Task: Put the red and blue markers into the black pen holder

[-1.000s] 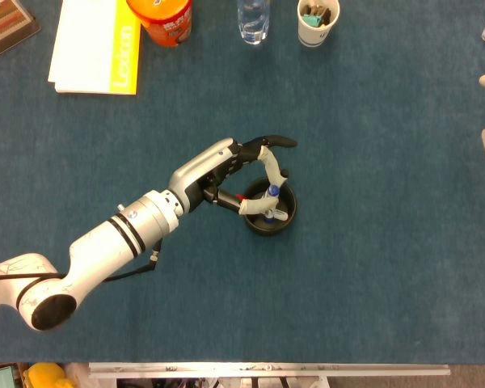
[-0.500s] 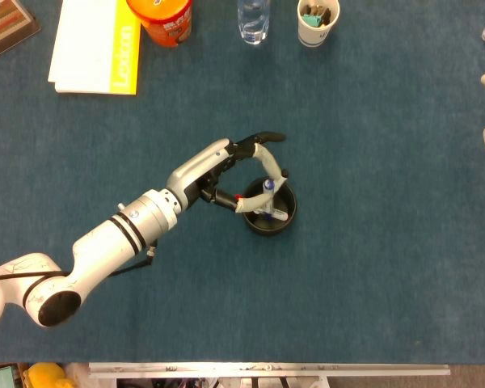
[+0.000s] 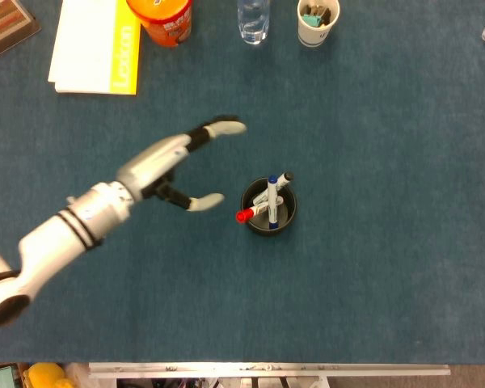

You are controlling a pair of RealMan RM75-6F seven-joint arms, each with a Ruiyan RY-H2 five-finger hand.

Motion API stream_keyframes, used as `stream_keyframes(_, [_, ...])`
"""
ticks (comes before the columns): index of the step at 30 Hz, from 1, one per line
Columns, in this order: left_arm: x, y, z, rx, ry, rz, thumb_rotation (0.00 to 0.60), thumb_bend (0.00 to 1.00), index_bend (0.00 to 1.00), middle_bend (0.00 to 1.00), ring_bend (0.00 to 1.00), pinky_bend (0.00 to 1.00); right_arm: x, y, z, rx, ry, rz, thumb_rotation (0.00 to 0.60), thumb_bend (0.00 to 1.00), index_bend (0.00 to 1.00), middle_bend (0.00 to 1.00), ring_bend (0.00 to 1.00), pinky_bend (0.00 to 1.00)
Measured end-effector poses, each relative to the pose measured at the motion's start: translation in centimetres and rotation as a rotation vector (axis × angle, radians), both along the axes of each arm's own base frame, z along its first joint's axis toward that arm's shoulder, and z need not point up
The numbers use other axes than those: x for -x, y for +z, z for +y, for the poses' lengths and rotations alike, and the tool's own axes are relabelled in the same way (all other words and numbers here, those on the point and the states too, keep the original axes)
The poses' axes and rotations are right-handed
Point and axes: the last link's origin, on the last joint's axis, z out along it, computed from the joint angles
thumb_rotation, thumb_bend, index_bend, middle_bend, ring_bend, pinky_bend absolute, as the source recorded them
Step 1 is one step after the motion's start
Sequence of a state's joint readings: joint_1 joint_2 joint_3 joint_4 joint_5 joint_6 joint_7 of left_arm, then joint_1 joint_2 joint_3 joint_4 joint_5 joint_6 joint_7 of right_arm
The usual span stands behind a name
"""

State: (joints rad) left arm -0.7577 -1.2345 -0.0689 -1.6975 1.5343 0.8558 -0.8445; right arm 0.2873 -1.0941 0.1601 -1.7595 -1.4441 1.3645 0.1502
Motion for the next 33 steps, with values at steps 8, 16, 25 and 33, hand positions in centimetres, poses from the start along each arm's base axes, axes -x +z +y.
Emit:
stream_keyframes(8, [5.3, 3.9, -0.5, -0.215, 0.006, 0.227, 0.600, 0.28, 0.14, 0.00, 0.00, 0.04, 1.3, 0.5, 0.2, 0.059, -0.048, 0.124, 0.600, 0.38, 0.28, 0.24, 0.05, 0.00])
stream_keyframes(16, [11.7, 7.6, -2.2, -0.471, 0.122, 0.456, 0.600, 0.28, 0.15, 0.00, 0.00, 0.04, 2.8, 0.9, 0.9, 0.099, -0.135, 0.205, 0.600, 0.38, 0.28, 0.24, 0.05, 0.00])
stream_keyframes(25, [17.0, 10.7, -6.4, -0.679, 0.263, 0.614, 0.600, 0.28, 0.17, 0.00, 0.00, 0.04, 4.0, 1.4, 2.5, 0.118, -0.210, 0.247, 0.600, 0.38, 0.28, 0.24, 0.05, 0.00])
stream_keyframes(33, [18.9, 11.9, -10.7, -0.750, 0.334, 0.681, 0.600, 0.28, 0.18, 0.01, 0.00, 0.04, 4.9, 1.8, 3.9, 0.122, -0.251, 0.258, 0.600, 0.39, 0.28, 0.24, 0.05, 0.00])
